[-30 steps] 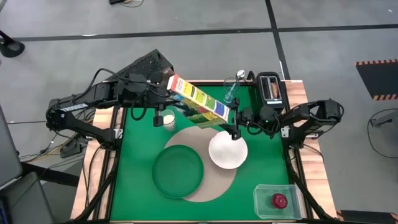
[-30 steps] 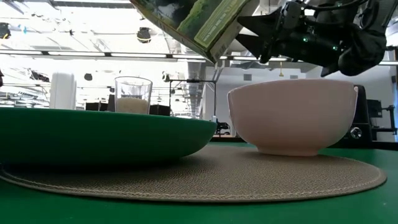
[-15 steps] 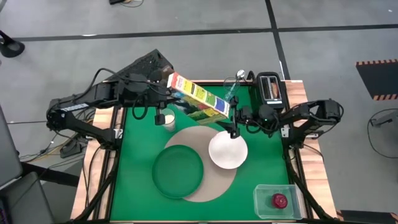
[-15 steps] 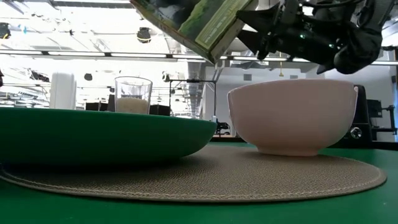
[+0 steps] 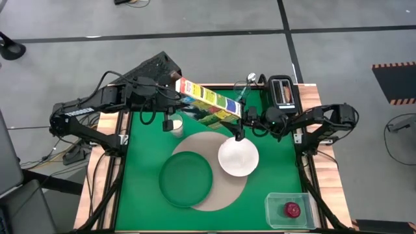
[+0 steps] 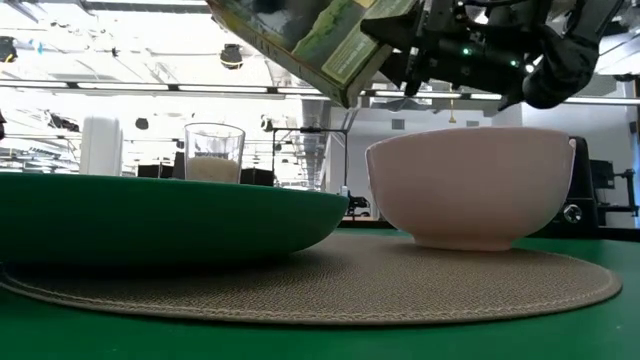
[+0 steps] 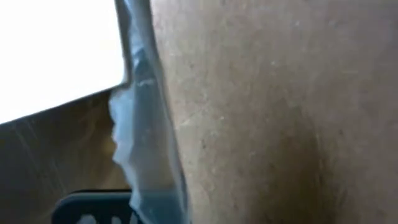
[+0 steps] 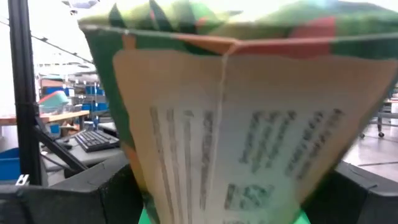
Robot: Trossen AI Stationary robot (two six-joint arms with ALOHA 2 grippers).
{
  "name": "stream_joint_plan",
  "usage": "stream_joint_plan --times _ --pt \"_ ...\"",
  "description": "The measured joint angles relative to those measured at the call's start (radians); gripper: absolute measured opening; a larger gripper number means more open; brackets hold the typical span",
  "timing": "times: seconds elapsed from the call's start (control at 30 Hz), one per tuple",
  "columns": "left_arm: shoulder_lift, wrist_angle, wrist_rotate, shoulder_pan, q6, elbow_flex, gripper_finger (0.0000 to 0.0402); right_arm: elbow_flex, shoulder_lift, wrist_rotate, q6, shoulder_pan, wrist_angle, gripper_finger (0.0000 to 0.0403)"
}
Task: Arrange a breakfast setting
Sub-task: Pour the cereal from the green cereal box into the white bowl
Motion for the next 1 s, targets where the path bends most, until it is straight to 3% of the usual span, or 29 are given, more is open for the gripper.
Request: stream_joint_plan --times 0.27,0.53,0.7,0.87,1.0 --pt "-0.001 0.021 0.026 0.000 0.005 0.000 0.0000 0.042 0.000 0.000 -0.005 -0.001 -0.025 0.0362" --pt "-0.001 0.013 0.042 0.000 0.005 0.000 0.0000 0.041 0.000 -0.014 -0.027 -0.001 -0.029 0.0291" --pt "-0.002 0.013 0.065 0.000 -0.017 0.000 0.0006 0.038 -0.007 -0.017 -0.027 -0.009 -0.031 0.0279" --pt "-0.002 0.019 0.065 0.000 -0.046 0.000 0.0033 0.037 -0.028 -0.018 -0.032 -0.007 -0.061 0.0278" --pt "-0.002 0.024 0.061 0.000 -0.071 0.000 0.0080 0.028 -0.076 -0.027 -0.039 -0.008 -0.123 0.0277"
